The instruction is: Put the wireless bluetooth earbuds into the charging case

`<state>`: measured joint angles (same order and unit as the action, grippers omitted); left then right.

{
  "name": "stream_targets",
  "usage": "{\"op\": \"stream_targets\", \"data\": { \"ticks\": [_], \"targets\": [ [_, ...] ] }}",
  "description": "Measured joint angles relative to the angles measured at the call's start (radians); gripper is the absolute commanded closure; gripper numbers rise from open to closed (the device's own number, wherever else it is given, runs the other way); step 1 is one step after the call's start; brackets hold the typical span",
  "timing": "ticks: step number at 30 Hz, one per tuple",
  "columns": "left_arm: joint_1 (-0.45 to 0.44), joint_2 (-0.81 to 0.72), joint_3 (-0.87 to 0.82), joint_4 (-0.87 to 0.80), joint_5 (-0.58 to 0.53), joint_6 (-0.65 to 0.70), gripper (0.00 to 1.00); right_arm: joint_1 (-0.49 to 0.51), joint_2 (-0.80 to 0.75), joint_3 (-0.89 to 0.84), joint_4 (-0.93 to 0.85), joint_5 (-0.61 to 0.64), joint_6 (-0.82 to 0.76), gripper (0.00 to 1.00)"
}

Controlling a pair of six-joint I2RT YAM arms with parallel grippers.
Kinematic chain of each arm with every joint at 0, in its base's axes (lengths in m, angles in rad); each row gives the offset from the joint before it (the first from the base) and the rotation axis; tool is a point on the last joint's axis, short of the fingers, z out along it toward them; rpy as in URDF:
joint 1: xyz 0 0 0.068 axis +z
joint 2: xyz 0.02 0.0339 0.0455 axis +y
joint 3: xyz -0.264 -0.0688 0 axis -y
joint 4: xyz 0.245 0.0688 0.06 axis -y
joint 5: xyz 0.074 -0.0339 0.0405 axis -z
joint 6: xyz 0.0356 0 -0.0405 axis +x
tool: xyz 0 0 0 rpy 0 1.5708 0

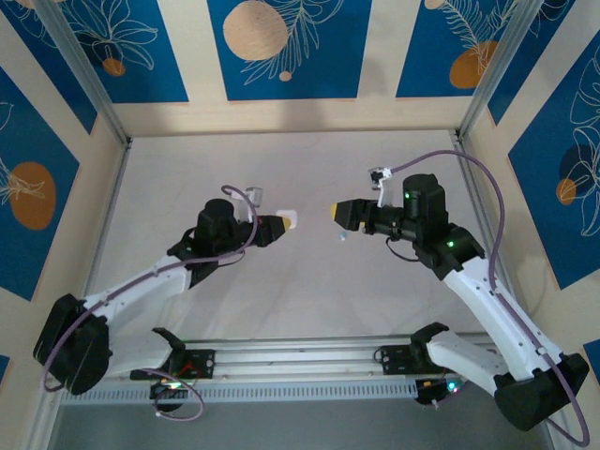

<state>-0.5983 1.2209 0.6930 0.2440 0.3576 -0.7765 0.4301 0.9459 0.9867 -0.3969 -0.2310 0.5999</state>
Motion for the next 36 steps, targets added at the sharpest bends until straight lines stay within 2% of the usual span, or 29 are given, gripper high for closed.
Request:
{"op": "stream_targets", "data": {
  "ticks": [7, 16, 22, 28, 36],
  "targets": [
    [0.072, 0.071, -0.023, -0.060, 0.000, -0.079, 0.86, -0.043, -0.042, -0.040, -0.020, 0.007, 0.051, 0.37],
    [0.179, 0.210, 0.030, -0.170, 0.000, -0.069, 0.86, -0.064, -0.047, -0.089, -0.016, -0.030, 0.093, 0.36],
    [0.233, 0.352, 0.106, -0.179, 0.012, -0.052, 0.85, -0.065, -0.046, -0.092, -0.016, -0.044, 0.105, 0.36],
    [0.267, 0.503, 0.185, -0.166, 0.066, -0.055, 0.84, -0.066, -0.037, -0.093, -0.016, -0.055, 0.109, 0.35],
    [0.276, 0.599, 0.282, -0.163, 0.089, -0.056, 0.82, -0.072, -0.014, -0.101, -0.015, -0.061, 0.117, 0.35]
  ]
}}
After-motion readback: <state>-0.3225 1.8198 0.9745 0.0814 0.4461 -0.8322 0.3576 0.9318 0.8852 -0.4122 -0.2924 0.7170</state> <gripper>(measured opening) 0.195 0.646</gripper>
